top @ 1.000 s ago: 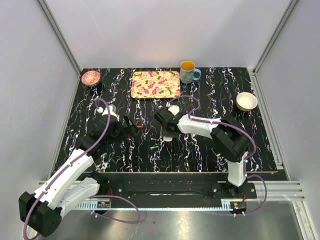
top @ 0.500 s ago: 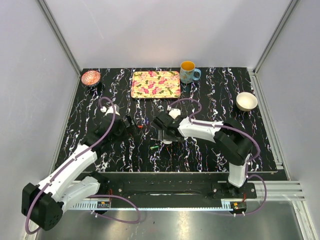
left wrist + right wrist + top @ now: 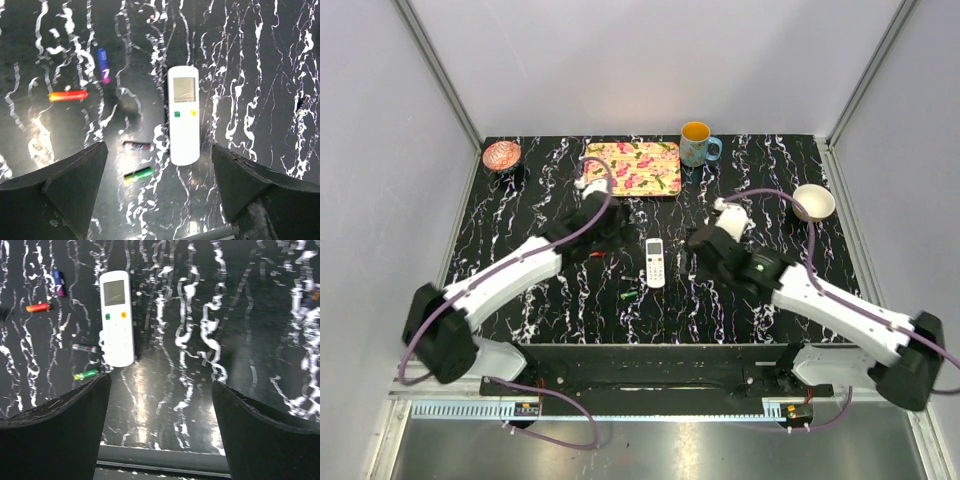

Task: Load the batteries into the remote control
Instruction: Pick up the remote control from the center of the board, then adjust the remote control.

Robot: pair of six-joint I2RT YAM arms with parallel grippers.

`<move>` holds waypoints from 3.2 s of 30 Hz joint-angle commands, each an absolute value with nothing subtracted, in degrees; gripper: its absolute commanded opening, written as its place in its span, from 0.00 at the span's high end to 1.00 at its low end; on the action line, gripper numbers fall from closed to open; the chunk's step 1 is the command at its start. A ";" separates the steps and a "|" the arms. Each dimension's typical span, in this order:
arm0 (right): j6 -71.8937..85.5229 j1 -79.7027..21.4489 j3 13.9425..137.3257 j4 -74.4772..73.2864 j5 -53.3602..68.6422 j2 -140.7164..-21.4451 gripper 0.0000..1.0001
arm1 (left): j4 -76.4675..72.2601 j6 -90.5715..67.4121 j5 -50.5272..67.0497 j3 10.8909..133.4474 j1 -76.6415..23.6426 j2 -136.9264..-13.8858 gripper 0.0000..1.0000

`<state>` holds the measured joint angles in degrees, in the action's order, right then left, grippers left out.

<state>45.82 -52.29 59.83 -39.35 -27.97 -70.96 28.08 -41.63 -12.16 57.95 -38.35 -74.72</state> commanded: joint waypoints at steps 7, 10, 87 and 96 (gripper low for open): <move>43.33 -52.56 49.31 -43.86 -35.33 -55.90 0.07 | 29.62 -42.54 -20.04 73.82 -45.88 -97.27 0.07; 42.37 -52.56 49.48 -43.77 -34.72 -56.69 0.07 | 30.76 -42.63 -19.69 77.77 -46.32 -101.93 0.07; 55.55 -42.80 48.34 22.06 23.55 -61.96 0.11 | -56.57 -75.05 36.21 36.39 -18.98 -60.90 1.00; 56.69 -42.89 50.10 28.12 27.68 -67.31 0.11 | -59.86 -78.22 37.79 37.00 -19.16 -62.58 1.00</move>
